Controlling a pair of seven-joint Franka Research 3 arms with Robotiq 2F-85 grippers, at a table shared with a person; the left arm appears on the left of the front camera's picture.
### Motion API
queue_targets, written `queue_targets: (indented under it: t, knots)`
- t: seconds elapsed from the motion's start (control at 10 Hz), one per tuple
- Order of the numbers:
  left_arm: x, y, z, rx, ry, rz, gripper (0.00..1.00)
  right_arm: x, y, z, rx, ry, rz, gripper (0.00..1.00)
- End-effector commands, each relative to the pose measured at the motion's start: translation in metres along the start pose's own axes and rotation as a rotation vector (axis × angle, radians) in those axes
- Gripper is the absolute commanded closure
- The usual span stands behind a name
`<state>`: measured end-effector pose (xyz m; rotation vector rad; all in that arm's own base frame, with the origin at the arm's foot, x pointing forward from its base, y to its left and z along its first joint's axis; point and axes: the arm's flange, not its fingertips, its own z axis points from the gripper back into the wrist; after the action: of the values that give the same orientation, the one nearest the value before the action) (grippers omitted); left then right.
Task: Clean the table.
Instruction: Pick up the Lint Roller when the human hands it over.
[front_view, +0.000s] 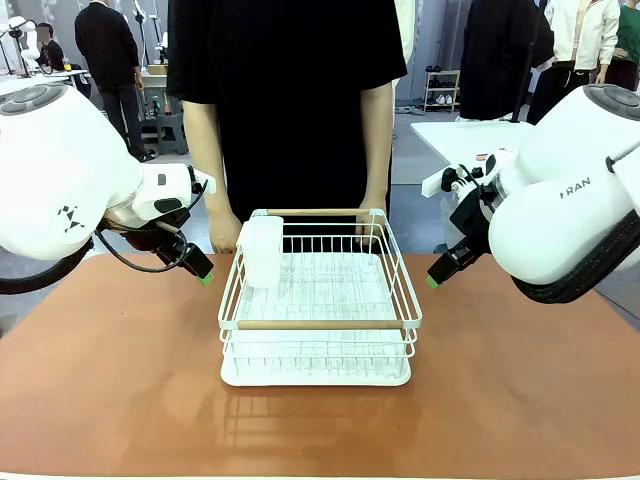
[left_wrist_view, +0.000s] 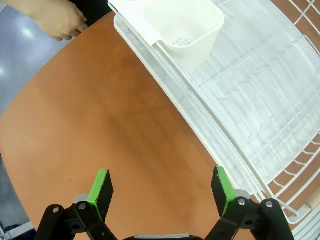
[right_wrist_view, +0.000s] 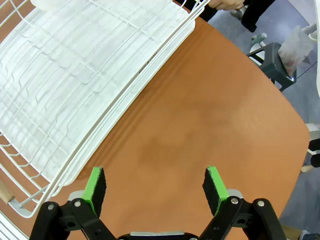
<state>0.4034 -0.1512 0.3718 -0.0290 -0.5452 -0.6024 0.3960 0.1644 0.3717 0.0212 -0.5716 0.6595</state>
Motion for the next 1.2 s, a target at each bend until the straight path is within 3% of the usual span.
queue_targets:
  t: [0.0, 0.4, 0.7, 0.9, 1.1]
  knots:
    - [0.000, 0.000, 0.000, 0.000, 0.000, 0.000, 0.00, 0.000, 0.000, 0.000, 0.000, 0.000, -0.001, 0.00]
    - [0.000, 0.000, 0.000, 0.000, 0.000, 0.000, 0.00, 0.000, 0.000, 0.000, 0.000, 0.000, 0.000, 0.00]
    - [0.026, 0.034, 0.077, -0.308, 0.042, 0.075, 0.00, 0.017, -0.039, 0.069, 0.218, -0.082, -0.177, 0.00]
    - [0.018, 0.058, 0.116, -0.497, -0.003, 0.141, 0.00, 0.014, -0.065, 0.104, 0.332, -0.092, -0.320, 0.00]
    - [-0.014, 0.097, 0.151, -0.675, -0.053, 0.263, 0.00, -0.010, -0.105, 0.139, 0.592, -0.098, -0.499, 0.00]
